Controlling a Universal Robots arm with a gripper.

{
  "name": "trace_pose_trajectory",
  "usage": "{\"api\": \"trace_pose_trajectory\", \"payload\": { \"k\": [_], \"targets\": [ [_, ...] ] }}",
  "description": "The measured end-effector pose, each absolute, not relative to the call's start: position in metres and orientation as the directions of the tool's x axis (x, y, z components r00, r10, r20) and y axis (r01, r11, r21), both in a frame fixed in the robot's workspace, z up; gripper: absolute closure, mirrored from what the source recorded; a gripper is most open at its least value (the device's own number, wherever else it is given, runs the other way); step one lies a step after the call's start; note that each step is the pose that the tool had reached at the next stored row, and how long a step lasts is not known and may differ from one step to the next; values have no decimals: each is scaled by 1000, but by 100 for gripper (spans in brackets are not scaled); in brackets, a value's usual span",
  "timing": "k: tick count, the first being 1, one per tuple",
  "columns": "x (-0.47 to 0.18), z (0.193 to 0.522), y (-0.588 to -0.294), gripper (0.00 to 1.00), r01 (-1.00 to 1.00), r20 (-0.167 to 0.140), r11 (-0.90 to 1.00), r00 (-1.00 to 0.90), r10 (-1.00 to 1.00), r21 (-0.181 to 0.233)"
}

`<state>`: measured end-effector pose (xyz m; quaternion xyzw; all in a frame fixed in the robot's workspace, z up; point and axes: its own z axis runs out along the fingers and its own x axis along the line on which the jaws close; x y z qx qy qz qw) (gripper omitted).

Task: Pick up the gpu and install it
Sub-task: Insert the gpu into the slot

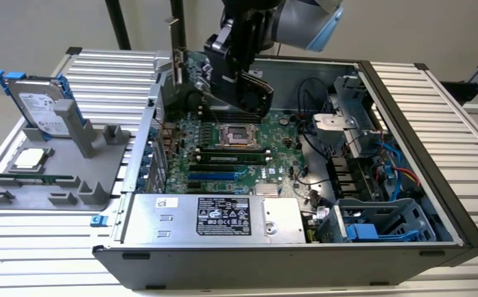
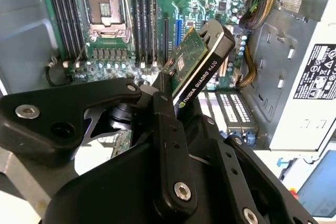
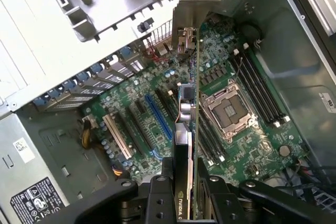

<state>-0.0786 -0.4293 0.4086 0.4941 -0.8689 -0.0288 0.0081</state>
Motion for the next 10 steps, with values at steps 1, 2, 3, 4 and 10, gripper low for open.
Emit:
{"api": "trace_pose_trajectory", "payload": {
  "k": [1, 2, 3, 4, 10],
  "targets": [
    [-79, 409, -429, 100, -862, -14, 504, -506, -863, 58],
    [-79, 409, -429, 100, -866, -14, 497, -499, -867, 58],
    [-79, 409, -429, 100, -869, -14, 491, -493, -870, 58],
    [-79, 409, -429, 100, -873, -14, 485, -486, -874, 58],
    [-79, 409, -429, 100, -893, -14, 446, -448, -894, 58]
  ]
}}
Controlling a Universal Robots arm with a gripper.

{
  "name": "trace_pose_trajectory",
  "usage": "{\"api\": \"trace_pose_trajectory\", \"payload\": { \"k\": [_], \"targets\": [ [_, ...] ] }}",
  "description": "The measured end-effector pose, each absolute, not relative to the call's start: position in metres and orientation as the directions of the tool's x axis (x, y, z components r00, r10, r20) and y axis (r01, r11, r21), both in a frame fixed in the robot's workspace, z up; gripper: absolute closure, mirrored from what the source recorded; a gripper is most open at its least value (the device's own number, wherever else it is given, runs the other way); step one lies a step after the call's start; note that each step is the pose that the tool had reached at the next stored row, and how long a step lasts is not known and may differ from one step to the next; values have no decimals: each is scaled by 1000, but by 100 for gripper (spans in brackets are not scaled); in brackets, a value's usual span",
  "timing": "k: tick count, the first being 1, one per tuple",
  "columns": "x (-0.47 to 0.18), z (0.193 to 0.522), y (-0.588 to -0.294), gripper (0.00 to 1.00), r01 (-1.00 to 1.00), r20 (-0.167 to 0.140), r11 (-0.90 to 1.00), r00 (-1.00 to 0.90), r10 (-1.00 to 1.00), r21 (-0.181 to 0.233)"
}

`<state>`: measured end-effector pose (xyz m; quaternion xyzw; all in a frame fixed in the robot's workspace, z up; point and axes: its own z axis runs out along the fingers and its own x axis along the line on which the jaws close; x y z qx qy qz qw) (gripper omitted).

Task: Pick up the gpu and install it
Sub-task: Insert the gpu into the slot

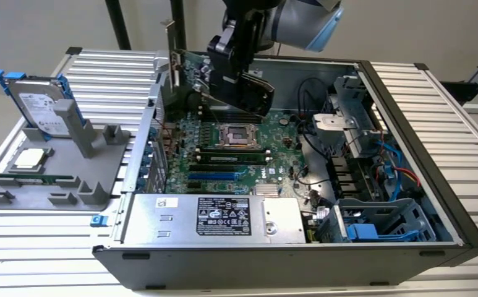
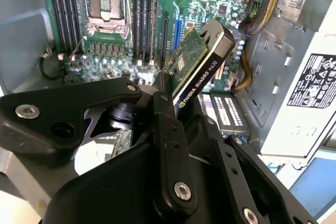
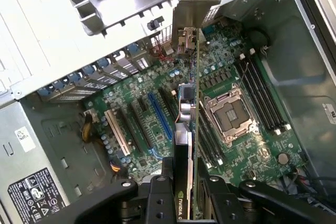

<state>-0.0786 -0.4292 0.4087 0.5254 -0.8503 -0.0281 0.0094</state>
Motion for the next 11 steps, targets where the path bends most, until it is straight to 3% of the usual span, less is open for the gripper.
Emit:
{"api": "trace_pose_trajectory", "payload": {
  "k": [11],
  "targets": [
    [-79, 409, -429, 100, -927, -13, 369, -371, -929, 57]
  ]
}}
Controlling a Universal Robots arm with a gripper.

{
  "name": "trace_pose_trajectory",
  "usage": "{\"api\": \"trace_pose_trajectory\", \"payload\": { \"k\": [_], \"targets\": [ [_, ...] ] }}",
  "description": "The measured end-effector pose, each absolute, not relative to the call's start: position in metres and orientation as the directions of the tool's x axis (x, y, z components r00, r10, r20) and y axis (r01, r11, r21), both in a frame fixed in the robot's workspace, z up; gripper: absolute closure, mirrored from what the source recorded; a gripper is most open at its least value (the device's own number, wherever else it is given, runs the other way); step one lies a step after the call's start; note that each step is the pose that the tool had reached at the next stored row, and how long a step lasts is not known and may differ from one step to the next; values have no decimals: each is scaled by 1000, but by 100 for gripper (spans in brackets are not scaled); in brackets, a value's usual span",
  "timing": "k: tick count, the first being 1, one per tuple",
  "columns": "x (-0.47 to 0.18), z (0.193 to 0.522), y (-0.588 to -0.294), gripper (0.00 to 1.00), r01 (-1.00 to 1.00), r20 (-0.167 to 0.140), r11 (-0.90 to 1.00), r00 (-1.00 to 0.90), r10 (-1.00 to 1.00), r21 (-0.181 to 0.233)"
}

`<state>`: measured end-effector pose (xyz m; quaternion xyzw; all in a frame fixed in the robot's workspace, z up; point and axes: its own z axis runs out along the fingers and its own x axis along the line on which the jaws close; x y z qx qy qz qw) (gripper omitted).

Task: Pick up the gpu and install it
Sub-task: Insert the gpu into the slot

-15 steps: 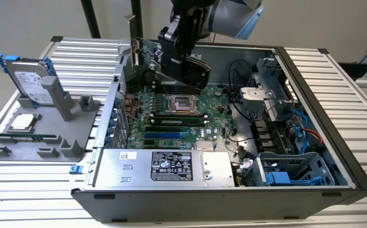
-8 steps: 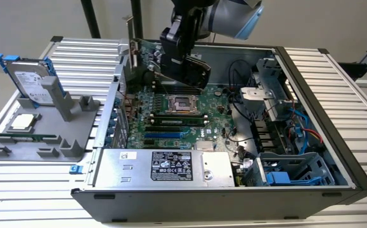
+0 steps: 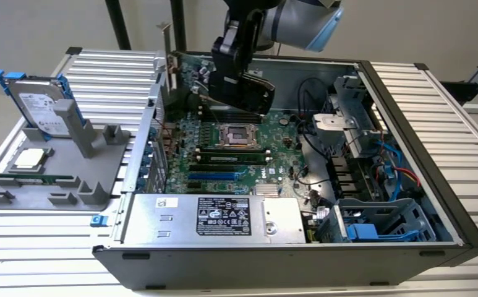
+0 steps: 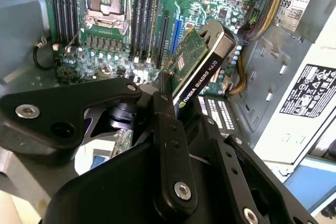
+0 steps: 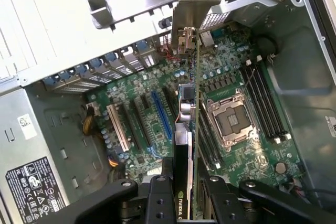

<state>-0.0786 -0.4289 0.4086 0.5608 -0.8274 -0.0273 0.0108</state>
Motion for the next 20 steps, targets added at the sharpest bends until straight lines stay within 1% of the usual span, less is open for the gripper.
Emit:
{"api": "trace_pose_trajectory", "payload": {
  "k": [20],
  "targets": [
    [-79, 409, -429, 100, -975, -11, 215, -216, -976, 57]
  ]
}}
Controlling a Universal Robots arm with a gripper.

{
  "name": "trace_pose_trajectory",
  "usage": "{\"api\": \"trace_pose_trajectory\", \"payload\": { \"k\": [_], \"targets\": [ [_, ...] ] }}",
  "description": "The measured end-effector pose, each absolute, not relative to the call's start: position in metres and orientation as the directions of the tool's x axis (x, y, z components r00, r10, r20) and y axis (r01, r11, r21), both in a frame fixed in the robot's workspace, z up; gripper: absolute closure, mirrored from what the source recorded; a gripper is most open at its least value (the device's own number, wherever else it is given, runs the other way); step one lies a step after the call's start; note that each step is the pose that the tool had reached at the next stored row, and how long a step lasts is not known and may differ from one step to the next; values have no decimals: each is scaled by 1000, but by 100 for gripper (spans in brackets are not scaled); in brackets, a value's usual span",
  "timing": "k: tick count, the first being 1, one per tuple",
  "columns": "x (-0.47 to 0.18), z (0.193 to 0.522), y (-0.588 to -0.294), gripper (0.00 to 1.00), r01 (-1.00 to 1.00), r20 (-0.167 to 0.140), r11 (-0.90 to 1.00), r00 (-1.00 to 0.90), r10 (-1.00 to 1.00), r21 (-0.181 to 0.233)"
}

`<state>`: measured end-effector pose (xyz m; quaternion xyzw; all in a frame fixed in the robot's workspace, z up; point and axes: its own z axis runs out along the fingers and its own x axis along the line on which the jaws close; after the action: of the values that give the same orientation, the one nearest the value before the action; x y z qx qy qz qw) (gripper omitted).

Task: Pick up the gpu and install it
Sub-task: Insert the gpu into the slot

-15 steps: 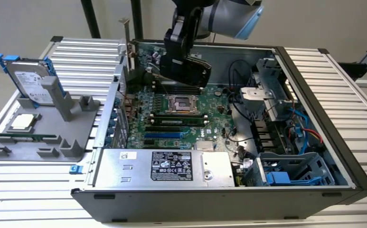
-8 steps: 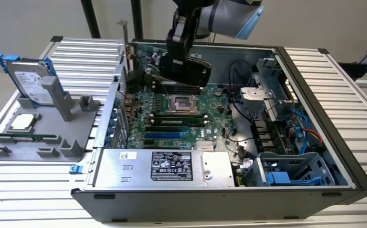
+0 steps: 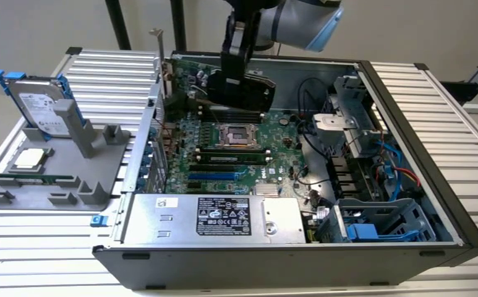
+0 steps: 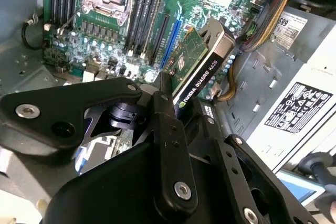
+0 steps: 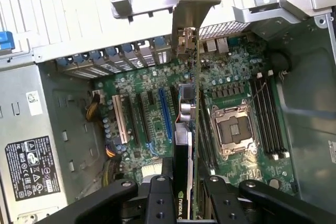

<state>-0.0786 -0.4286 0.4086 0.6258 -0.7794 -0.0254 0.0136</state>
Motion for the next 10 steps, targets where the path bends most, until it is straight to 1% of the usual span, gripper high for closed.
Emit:
{"api": "trace_pose_trajectory", "payload": {
  "k": [10],
  "targets": [
    [-79, 409, -428, 100, -989, -9, 136, -137, -991, 56]
  ]
}}
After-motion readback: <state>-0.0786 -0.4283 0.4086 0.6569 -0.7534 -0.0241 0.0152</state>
